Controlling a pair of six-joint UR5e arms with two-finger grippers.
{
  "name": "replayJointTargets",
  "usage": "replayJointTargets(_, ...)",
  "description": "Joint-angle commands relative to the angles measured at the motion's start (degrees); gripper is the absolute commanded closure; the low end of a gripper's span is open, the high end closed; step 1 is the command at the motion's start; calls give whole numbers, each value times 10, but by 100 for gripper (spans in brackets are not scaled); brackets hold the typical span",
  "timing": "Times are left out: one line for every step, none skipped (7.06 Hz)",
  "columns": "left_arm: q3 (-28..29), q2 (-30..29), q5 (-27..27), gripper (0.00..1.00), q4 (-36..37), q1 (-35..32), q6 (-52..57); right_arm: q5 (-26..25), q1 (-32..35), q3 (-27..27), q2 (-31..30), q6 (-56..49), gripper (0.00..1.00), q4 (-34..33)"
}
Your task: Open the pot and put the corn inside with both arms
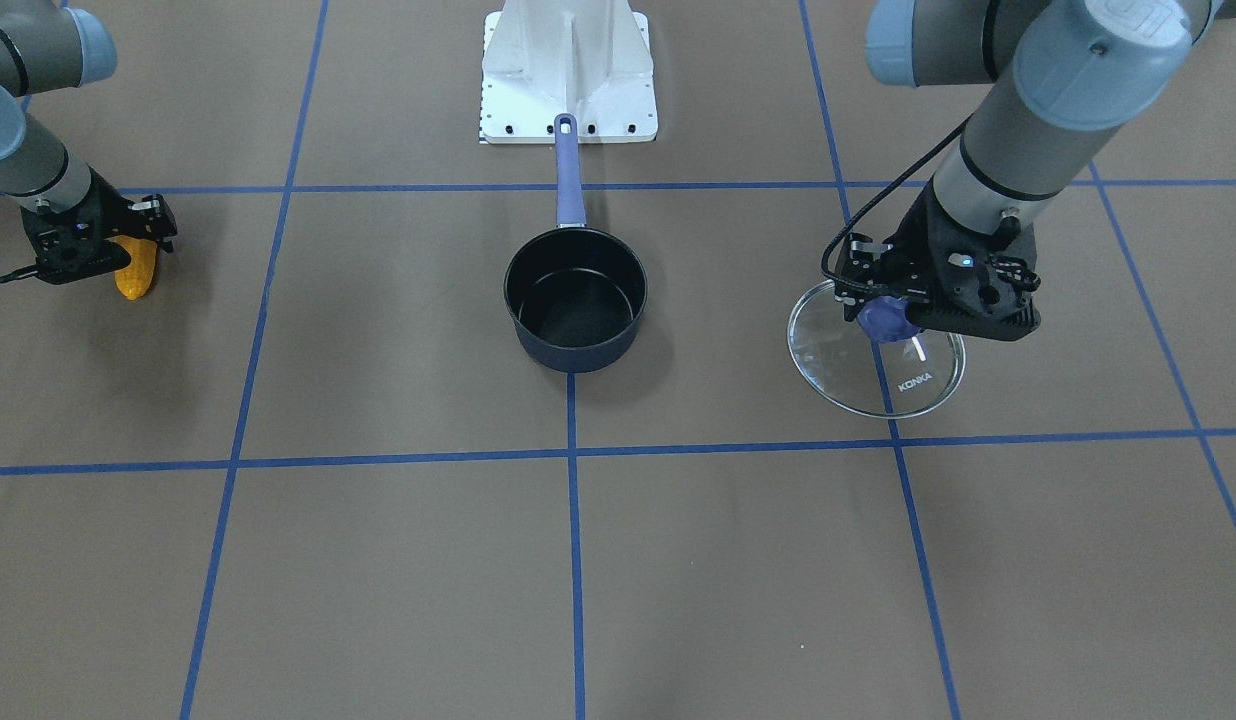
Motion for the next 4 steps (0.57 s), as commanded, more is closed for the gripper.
replayJointTargets(1,1,0,37,0,0,0,-2,-1,3,1,-6,64,0)
replayJointTargets(0,5,-1,37,0,0,1,-2,-1,8,1,-11,70,0)
replayJointTargets(0,9,-1,37,-2,0,1,3,1,10,2,-12,76,0)
replayJointTargets(-1,18,-1,37,-3,1,7,6,4,17,15,-11,75,-1)
